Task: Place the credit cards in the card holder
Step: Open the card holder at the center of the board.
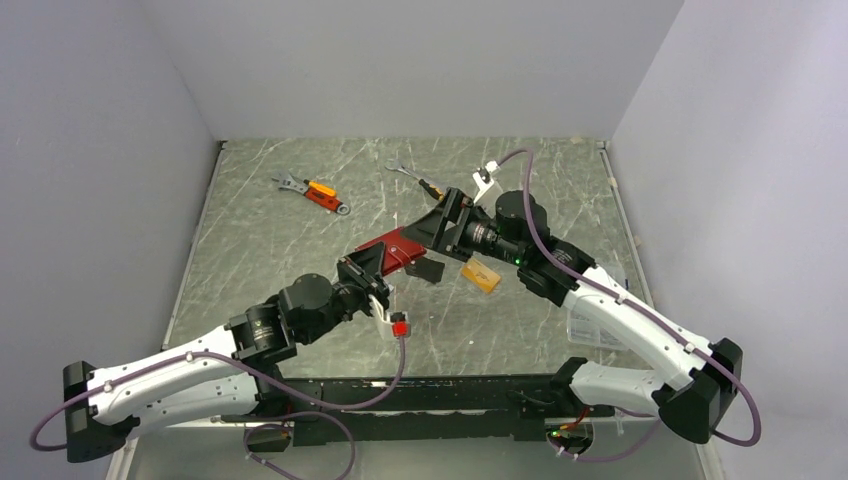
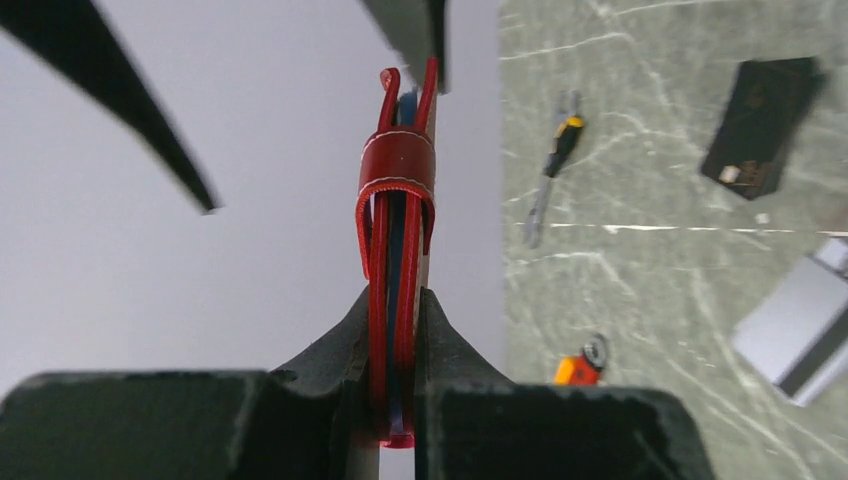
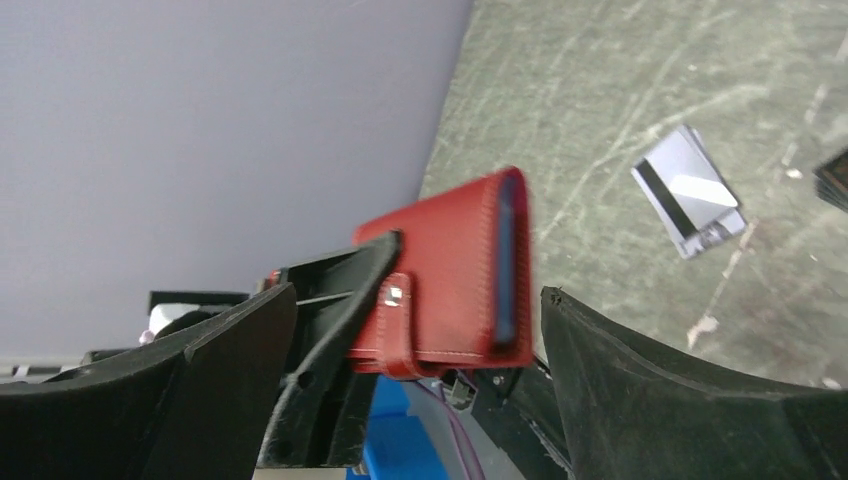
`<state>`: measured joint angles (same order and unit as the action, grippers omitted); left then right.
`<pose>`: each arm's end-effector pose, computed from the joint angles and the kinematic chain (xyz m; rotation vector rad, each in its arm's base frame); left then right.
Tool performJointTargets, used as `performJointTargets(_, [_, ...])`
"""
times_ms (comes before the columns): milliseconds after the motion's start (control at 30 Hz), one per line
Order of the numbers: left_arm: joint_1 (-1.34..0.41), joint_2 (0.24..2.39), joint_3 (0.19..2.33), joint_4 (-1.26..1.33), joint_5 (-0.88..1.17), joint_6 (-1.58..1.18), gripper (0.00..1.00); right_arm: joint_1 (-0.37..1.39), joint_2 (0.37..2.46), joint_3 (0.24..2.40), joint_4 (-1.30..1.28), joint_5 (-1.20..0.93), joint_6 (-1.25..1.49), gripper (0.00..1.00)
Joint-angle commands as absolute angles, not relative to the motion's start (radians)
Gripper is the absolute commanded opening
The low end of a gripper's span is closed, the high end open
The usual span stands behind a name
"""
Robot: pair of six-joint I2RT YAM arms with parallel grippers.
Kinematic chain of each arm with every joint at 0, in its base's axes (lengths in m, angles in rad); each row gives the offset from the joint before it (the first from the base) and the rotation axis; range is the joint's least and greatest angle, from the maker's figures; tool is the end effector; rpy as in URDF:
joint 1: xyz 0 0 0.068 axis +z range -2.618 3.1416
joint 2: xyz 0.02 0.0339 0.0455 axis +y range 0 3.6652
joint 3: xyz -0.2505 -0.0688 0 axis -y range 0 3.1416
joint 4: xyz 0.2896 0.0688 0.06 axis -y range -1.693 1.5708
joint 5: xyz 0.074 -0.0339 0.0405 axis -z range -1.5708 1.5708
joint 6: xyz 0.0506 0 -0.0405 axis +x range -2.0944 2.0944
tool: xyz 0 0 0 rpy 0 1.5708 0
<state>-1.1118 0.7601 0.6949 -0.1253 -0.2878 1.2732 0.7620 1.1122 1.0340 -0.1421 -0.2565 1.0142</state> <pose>0.1244 -0.2192 0.3039 1.5538 0.8435 0.3704 0.2244 0.2319 0.3484 0.0476 2.0514 1.4343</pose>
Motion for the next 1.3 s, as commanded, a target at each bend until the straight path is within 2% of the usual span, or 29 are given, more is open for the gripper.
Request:
performJointTargets(0, [-1.157, 0.727, 0.635, 0.181, -0.413, 1.487, 0.0, 0.76, 1.063, 1.041, -0.253, -0.157, 0.983, 0.93])
performJointTargets(67, [-1.174, 0.72, 0.602, 0.238, -0.408, 1.541, 0.0, 0.752, 1.054, 1.057, -0.298, -0.131, 0.951, 0.93])
performJointTargets(200, [-1.204, 0.719, 0.545, 0.339, -0.402, 1.635, 0.0, 0.733, 1.048, 1.026, -0.231, -0.198, 0.964, 0.93])
performJointTargets(333, [-1.213, 0.738, 0.549, 0.36, -0.421, 1.644, 0.0, 0.727, 1.071, 0.977, -0.097, -0.296, 1.017, 0.85])
performJointTargets(567, [-1.213, 0.726, 0.553, 0.326, -0.436, 1.617, 0.0, 0.727, 1.116, 0.891, 0.135, -0.398, 1.131, 0.54])
performJointTargets(633, [-1.213, 0.723, 0.555, 0.315, -0.438, 1.601, 0.0, 0.727, 1.115, 0.875, 0.186, -0.401, 1.152, 0.35])
performJointTargets(667, [-1.213, 0.726, 0.567, 0.291, -0.443, 1.577, 0.01, 0.726, 1.115, 0.87, 0.211, -0.405, 1.16, 0.21])
performJointTargets(700, [-1.213, 0.73, 0.588, 0.253, -0.449, 1.529, 0.06, 0.726, 1.114, 0.867, 0.228, -0.408, 1.163, 0.09])
performJointTargets(733, [-1.212, 0.737, 0.628, 0.184, -0.456, 1.455, 0.21, 0.725, 1.113, 0.868, 0.235, -0.409, 1.163, 0.0])
performJointTargets(833, [-1.183, 0.771, 0.858, -0.235, -0.36, 1.092, 0.84, 0.703, 1.096, 0.882, 0.22, -0.429, 1.132, 0.0])
performJointTargets(867, [-1.16, 0.785, 0.982, -0.369, -0.283, 0.955, 0.97, 0.69, 1.086, 0.893, 0.193, -0.439, 1.105, 0.0])
performJointTargets(1000, [-1.088, 0.825, 1.205, -0.684, 0.013, 0.608, 0.99, 0.651, 1.039, 0.969, -0.002, -0.479, 0.893, 0.0])
performJointTargets(1100, [-1.015, 0.858, 1.305, -0.798, 0.153, 0.443, 0.99, 0.649, 1.033, 1.043, -0.196, -0.509, 0.698, 0.0])
performJointTargets(1267, [-0.868, 0.903, 1.395, -0.885, 0.402, 0.285, 0.99, 0.655, 1.023, 1.022, -0.243, -0.622, 0.55, 0.0])
